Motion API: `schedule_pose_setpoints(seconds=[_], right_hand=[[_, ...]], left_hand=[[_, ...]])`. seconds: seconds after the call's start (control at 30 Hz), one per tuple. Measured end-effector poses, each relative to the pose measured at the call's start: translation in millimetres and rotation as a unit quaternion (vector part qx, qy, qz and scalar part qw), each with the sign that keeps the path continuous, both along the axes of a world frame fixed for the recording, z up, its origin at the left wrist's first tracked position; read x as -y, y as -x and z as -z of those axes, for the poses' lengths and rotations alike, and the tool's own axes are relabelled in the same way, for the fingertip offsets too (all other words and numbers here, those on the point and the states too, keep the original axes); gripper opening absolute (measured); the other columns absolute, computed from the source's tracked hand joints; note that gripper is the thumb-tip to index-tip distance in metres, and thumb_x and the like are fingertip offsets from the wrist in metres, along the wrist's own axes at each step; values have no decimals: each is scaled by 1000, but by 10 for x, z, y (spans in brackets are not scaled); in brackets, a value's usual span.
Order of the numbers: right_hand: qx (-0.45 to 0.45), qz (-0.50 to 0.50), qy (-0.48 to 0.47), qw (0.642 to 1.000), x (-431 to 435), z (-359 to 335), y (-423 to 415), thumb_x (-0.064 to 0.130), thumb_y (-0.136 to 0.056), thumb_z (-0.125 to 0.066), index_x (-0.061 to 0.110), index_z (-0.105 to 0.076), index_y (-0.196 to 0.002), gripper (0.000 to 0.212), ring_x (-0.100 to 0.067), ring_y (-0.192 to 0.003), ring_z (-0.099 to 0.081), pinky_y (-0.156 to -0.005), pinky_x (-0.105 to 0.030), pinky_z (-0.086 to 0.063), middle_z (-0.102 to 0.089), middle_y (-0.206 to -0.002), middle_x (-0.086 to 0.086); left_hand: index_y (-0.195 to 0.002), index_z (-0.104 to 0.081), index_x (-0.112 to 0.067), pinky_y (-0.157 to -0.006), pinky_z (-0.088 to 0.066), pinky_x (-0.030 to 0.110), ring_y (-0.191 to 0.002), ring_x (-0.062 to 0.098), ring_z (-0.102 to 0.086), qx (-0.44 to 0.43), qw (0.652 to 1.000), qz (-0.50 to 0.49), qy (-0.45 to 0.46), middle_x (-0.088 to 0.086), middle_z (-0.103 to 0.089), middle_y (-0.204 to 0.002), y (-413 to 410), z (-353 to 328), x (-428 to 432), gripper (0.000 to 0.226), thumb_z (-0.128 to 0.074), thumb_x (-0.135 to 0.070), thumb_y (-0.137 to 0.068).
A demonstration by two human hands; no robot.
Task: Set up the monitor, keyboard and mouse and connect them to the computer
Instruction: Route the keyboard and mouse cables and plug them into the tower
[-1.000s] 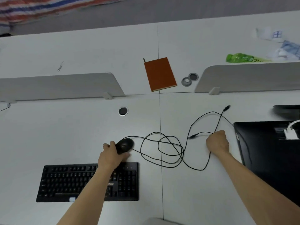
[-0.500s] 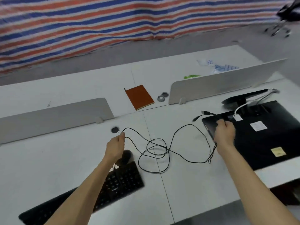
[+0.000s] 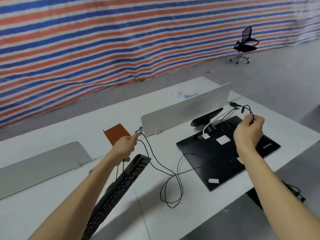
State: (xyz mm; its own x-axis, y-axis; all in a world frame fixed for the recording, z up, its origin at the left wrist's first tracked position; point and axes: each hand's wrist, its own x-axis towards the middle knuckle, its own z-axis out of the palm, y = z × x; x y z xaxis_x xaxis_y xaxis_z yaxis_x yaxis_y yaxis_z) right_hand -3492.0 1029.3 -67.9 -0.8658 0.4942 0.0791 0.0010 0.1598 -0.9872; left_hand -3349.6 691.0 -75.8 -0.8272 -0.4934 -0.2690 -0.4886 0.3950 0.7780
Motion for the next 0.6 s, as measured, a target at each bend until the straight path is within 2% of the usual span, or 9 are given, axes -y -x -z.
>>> schedule_pose_setpoints(seconds=[0.1, 0.23, 0.3, 0.37, 0.43, 0.47, 0.5, 0.53, 0.6], right_hand=[[-15, -3, -13, 1000, -444, -146, 134, 34, -106, -34, 9, -48, -117, 31, -27, -81, -54, -72, -38, -42, -50, -77, 7], [-35, -26, -13, 999, -1173, -256, 377, 35, -104, -41, 13, -49, -109, 24, -21, -74, -55, -65, -34, -42, -53, -78, 8], [-18, -79, 10, 997, -1438, -213, 458, 38, -98, -53, 16, -51, -97, 22, -13, -67, -51, -58, -29, -38, -53, -76, 7], [25, -171, 62, 983, -1635, -105, 513, 40, -89, -65, 21, -52, -79, 25, -11, -57, -42, -53, -28, -31, -51, -67, 7], [69, -261, 58, 961, -1686, 42, 525, 41, -83, -72, 24, -56, -75, 25, -6, -51, -39, -51, -24, -28, -58, -69, 7], [83, -300, 46, 949, -1707, 129, 531, 40, -83, -74, 25, -62, -82, 20, -1, -50, -42, -50, -20, -30, -65, -80, 7], [102, -344, 48, 932, -1673, 202, 508, 38, -85, -74, 27, -66, -97, 18, 1, -49, -45, -48, -15, -32, -68, -97, 7], [124, -396, 63, 908, -1622, 257, 480, 37, -87, -73, 31, -64, -118, 32, 4, -52, -47, -45, -10, -34, -66, -114, 8], [164, -481, 72, 858, -1536, 367, 481, 38, -88, -72, 43, -45, -144, 62, 5, -79, -54, -53, -12, -43, -53, -131, 13]], left_hand=[[-91, -55, -8, -47, -23, 25, -52, 14, -22, -5, 999, 12, -49, 3, -33, -72, 231, -195, -433, 48, -39, -52, -103], [-85, -49, -11, -45, -22, 24, -49, 13, -21, -21, 996, 40, -73, 2, -32, -70, 625, -286, -1281, 45, -42, -51, -103], [-85, -48, -10, -44, -24, 24, -49, 13, -21, -26, 995, 53, -74, 2, -32, -70, 807, -266, -1693, 43, -41, -49, -103], [-82, -46, -11, -44, -24, 23, -49, 13, -23, -24, 993, 85, -73, 1, -33, -67, 992, -207, -2091, 43, -41, -48, -104], [-80, -42, -12, -45, -25, 23, -47, 13, -24, -16, 989, 132, -70, 0, -31, -64, 1162, -156, -2414, 44, -40, -49, -104], [-78, -41, -14, -44, -25, 23, -47, 13, -24, -12, 985, 153, -76, -1, -29, -63, 1261, -127, -2596, 45, -39, -50, -104], [-75, -39, -15, -42, -25, 22, -47, 12, -23, -9, 982, 169, -81, -2, -27, -62, 1335, -110, -2730, 46, -39, -51, -104], [-72, -39, -17, -41, -26, 21, -47, 12, -23, -6, 979, 182, -87, -2, -27, -62, 1402, -103, -2859, 47, -39, -51, -104], [-71, -41, -18, -41, -26, 21, -48, 11, -23, 6, 973, 207, -104, -3, -27, -61, 1526, -90, -3084, 46, -40, -49, -104]])
